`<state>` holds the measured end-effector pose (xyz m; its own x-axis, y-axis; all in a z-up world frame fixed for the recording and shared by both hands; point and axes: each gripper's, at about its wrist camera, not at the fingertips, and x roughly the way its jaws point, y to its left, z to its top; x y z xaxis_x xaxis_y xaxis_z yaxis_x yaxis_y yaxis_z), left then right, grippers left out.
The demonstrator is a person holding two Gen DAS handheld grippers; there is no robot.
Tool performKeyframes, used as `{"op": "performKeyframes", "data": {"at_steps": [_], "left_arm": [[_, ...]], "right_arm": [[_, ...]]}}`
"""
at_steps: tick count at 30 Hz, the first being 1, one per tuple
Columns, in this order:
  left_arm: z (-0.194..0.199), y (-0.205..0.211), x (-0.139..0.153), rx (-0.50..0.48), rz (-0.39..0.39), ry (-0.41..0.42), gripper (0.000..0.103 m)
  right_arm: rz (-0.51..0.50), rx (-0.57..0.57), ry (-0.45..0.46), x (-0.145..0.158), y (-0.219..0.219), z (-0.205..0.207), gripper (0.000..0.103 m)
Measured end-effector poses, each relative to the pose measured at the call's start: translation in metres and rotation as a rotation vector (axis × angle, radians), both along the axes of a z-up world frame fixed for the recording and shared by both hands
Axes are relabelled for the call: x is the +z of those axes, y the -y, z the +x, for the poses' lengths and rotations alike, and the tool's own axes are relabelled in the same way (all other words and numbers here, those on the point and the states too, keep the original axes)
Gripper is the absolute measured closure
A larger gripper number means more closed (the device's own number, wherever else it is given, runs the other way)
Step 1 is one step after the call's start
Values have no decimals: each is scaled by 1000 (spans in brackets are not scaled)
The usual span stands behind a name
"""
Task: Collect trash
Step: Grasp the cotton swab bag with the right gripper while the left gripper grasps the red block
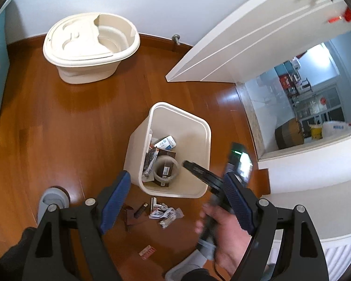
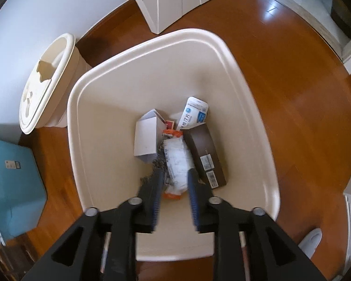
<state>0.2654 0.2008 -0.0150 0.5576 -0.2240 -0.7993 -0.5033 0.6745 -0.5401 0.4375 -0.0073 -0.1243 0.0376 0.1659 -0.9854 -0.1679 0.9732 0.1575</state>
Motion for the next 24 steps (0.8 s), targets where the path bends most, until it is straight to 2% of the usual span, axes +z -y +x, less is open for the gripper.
{"op": "performKeyframes", "data": {"at_steps": [2, 5, 8, 9, 11, 12, 16, 19, 24], "left_arm": [[2, 4, 0, -12, 19, -2, 22], [0, 8, -5, -13, 36, -24, 22], [-1, 19, -16, -33, 53, -56, 22], [0, 25, -20, -45, 70, -68, 22], [4, 37, -32, -75, 101, -103, 22], [6, 41, -39, -85, 107, -119, 22], [16, 59, -70, -124, 136, -201, 22], [22, 70, -86, -157, 154, -240, 22], [30, 82, -103, -197, 158, -281, 22]], "right_arm": [[57, -29, 51, 22, 16, -10, 70], [102, -155, 165, 52, 81, -34, 67], [38, -325, 221, 46, 165, -65, 34], [-13, -353, 213, 31, 190, -75, 33], [-54, -395, 103, -18, 227, -93, 33], [-52, -416, 26, -53, 244, -105, 33], [-84, -464, -116, -138, 264, -133, 34], [-75, -489, -169, -181, 263, -143, 34], [-74, -371, -185, -217, 228, -139, 35]]}}
